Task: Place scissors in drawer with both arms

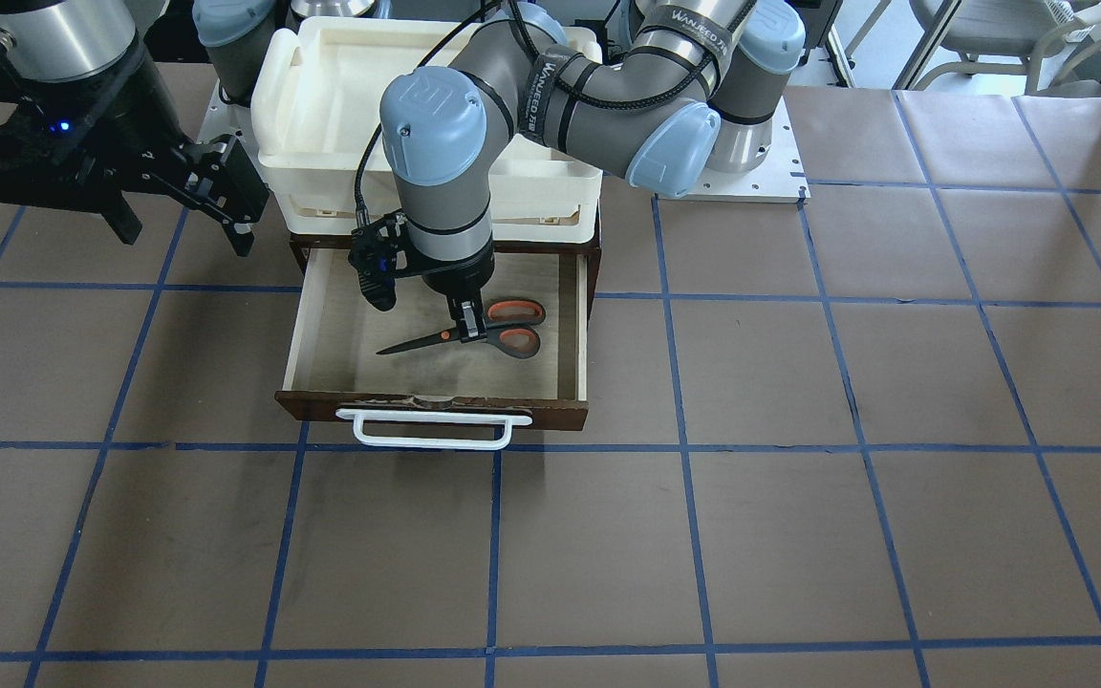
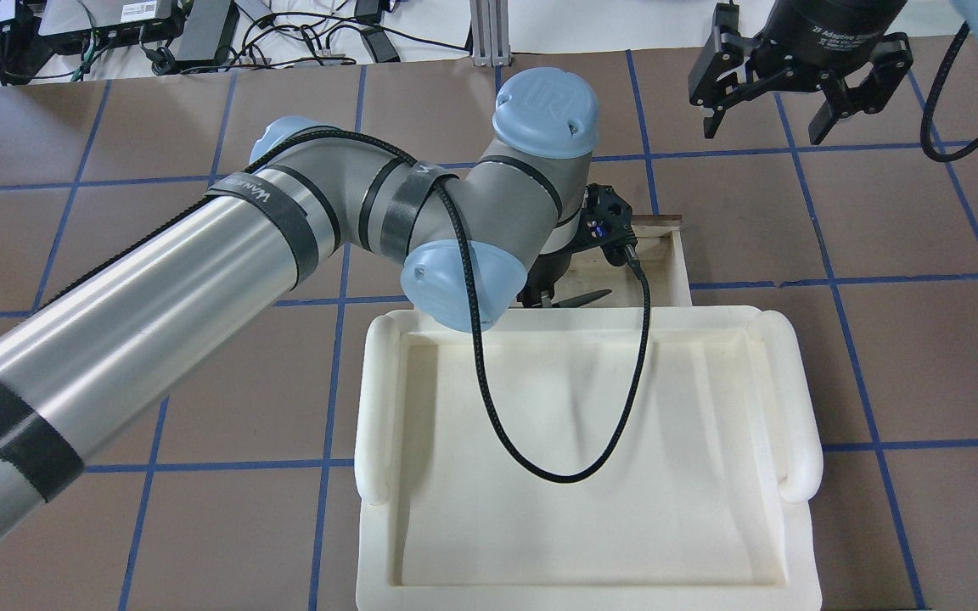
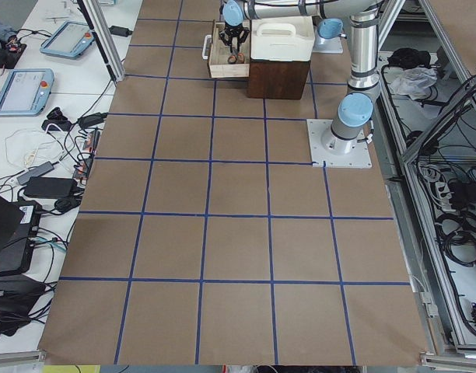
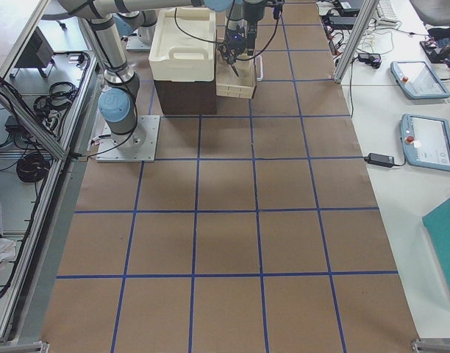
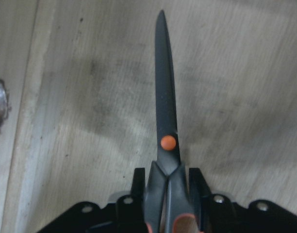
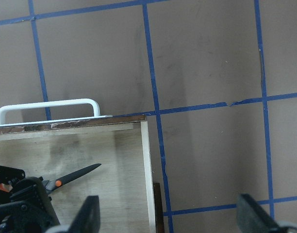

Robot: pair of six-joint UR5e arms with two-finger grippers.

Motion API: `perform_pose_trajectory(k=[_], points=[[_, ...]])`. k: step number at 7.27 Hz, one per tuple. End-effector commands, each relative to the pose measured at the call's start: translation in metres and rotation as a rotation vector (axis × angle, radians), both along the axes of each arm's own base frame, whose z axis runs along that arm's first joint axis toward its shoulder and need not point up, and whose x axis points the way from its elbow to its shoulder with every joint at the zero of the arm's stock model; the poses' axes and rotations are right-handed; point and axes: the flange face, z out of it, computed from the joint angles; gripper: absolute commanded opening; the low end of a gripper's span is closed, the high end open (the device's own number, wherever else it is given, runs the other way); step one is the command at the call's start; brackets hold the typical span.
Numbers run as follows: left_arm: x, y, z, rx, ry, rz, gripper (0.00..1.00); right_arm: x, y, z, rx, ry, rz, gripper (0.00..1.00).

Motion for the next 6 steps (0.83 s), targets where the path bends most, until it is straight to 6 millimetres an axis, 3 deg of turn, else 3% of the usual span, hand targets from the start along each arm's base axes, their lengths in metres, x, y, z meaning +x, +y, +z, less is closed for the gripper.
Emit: perform_pose_trajectory(k=[1, 4, 6], points=[[-0.005, 0.001, -0.006, 0.033, 0.047, 0.003, 0.68, -0.001, 0.000, -0.001, 0.003, 0.013, -0.002, 1.00], [-0.007, -0.002, 0.005, -0.011, 0.071, 0.000, 0.69, 0.000, 0.001, -0.001, 0.003, 0.007, -0.004, 1.00], [0.008, -0.015, 0.035, -0.071, 0.102, 0.020, 0.69, 0.009, 0.003, -0.001, 0.003, -0.001, 0.008, 1.00]])
